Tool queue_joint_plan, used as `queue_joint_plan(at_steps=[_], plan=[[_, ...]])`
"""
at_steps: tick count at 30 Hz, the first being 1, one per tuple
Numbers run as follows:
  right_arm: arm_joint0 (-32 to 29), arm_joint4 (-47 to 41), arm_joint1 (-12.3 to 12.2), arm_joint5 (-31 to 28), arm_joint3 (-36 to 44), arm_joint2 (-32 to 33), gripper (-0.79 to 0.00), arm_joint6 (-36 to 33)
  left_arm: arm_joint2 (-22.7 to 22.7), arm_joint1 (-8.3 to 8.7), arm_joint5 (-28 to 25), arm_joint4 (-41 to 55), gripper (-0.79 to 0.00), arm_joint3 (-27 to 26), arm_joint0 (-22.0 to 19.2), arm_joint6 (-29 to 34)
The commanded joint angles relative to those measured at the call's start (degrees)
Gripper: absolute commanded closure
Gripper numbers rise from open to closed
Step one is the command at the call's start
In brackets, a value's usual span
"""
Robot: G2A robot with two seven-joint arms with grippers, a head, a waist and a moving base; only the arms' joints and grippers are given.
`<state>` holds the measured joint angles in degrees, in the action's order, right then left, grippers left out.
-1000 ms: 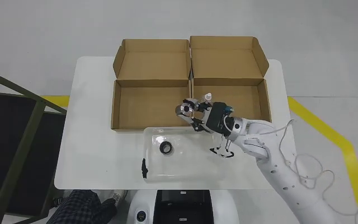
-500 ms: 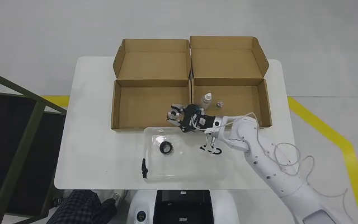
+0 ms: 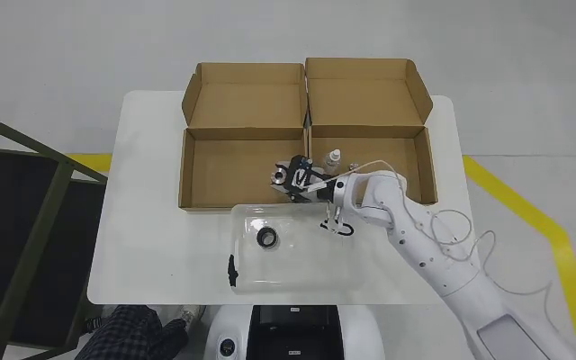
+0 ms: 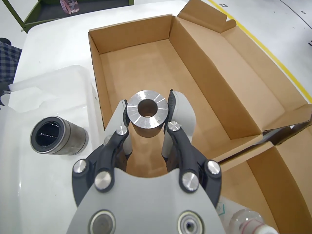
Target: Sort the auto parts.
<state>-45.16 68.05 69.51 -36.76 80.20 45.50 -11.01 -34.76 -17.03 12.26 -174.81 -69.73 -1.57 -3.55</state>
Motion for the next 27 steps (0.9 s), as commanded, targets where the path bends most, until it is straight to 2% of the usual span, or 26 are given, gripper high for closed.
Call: queue_joint_plan(at_steps=[1,20,21,24,27], plan=[[0.8,-0.3,0.3,-0.2,-0.7,-0.6,0.0,-1.5,0.0,0.0,0.0,0.0,-0.785,0.0,0.0,0.0],[6.0,-1.8,3.4,-1.0,-8.1,-4.3,0.0,-7.2,0.0,0.0,0.0,0.0,-0.785,0.0,0.0,0.0],[6.1,-1.9,3.5,-1.1,-8.3,-4.4,-0.006,-7.6,0.0,0.0,0.0,0.0,-0.785,0.0,0.0,0.0],[6.4,-2.2,3.8,-1.3,-8.7,-4.5,-0.102,-8.1,0.0,0.0,0.0,0.0,-0.785,0.0,0.0,0.0],[6.7,-2.3,4.0,-1.5,-9.1,-4.5,-0.157,-8.6,0.0,0.0,0.0,0.0,-0.785,0.0,0.0,0.0]])
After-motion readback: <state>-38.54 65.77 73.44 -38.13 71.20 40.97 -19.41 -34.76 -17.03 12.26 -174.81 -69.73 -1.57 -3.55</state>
